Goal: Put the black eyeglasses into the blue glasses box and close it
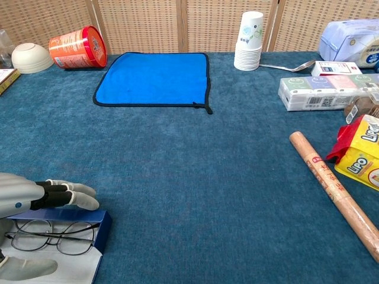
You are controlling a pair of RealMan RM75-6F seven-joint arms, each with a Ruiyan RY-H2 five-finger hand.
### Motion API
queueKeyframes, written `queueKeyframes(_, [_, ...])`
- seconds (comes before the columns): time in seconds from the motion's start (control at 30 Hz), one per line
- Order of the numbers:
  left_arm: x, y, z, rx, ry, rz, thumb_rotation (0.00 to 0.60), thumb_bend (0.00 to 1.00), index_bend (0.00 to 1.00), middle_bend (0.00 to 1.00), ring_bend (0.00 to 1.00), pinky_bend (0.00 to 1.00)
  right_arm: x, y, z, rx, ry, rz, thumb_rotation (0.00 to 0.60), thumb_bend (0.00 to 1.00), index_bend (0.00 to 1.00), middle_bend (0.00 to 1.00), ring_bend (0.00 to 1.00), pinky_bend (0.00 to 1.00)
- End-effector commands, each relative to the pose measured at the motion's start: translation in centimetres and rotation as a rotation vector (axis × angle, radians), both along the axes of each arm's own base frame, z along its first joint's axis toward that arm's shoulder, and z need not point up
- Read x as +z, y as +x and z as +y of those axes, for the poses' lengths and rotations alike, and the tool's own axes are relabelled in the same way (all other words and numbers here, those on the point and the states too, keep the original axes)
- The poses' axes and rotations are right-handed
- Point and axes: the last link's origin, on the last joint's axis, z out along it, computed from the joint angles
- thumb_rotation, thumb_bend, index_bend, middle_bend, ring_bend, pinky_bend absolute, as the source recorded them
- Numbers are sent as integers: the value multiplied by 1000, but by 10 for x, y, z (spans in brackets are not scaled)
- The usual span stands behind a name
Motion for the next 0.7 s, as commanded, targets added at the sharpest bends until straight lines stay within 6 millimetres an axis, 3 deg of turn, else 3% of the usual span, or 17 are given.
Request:
queueKeyframes(0.03, [0,0,0,0,1,-1,203,212,87,34,0,197,0,0,0,1,0,0,417,433,149,291,230,237])
queueKeyframes(0.7, [3,-4,-10,17,6,-12,206,213,86,31,0,197,2,0,3,8,-1,-1,416,433,149,291,230,237])
